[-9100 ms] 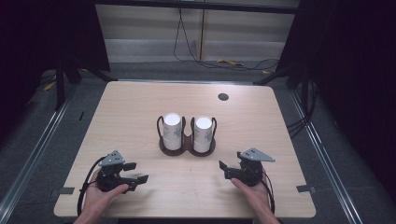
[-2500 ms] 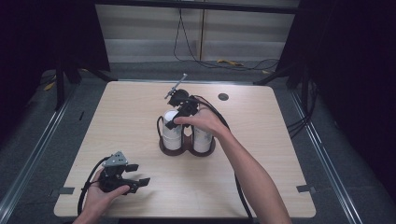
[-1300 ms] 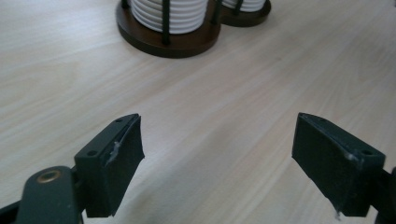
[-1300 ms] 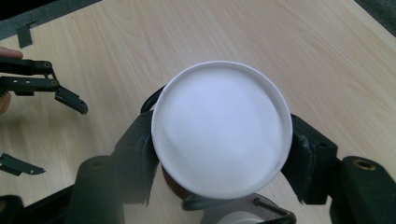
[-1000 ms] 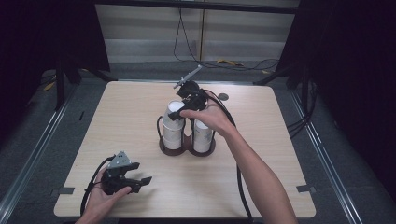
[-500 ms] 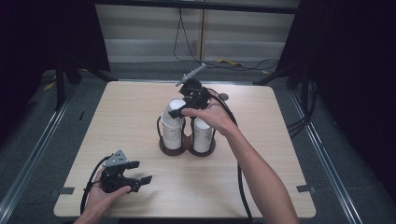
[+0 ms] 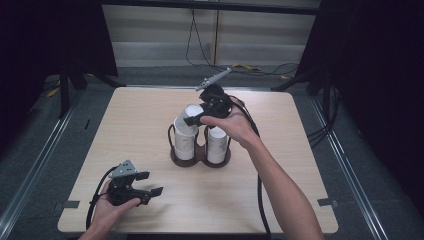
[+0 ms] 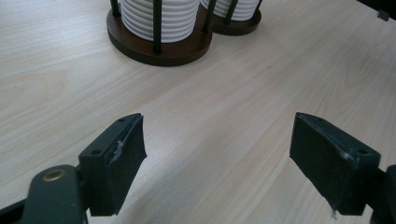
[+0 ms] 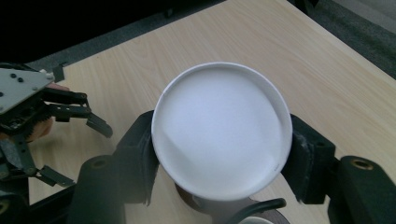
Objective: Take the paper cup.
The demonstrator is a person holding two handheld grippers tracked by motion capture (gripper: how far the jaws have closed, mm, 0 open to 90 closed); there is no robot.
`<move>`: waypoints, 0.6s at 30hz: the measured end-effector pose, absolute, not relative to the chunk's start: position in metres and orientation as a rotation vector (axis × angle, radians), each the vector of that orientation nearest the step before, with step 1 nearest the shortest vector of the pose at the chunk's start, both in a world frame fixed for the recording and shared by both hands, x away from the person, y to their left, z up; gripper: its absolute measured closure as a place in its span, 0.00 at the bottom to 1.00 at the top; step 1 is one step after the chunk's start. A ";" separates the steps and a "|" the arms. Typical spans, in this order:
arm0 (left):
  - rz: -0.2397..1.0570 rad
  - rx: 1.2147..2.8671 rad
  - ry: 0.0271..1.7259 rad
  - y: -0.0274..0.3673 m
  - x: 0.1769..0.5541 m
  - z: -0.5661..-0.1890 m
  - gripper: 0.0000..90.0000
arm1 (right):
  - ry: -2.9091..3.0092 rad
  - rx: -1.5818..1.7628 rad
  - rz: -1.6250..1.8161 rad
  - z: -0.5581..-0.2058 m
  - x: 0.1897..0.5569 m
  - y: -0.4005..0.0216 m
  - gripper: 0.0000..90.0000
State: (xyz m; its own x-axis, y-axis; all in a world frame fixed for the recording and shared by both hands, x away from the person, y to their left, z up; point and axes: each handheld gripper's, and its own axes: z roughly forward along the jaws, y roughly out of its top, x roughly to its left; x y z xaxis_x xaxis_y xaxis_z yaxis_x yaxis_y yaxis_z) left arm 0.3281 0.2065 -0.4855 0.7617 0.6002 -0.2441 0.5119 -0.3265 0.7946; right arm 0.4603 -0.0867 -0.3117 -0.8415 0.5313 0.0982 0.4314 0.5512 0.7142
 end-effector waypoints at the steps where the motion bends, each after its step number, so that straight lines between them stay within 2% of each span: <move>1: 0.113 1.987 0.840 0.206 0.328 -0.485 0.20 | 2.643 0.828 1.183 -0.311 0.459 -0.089 0.41; 18: 0.119 2.001 0.805 0.200 0.332 -0.481 0.21 | 2.632 0.798 1.306 -0.312 0.439 -0.110 0.41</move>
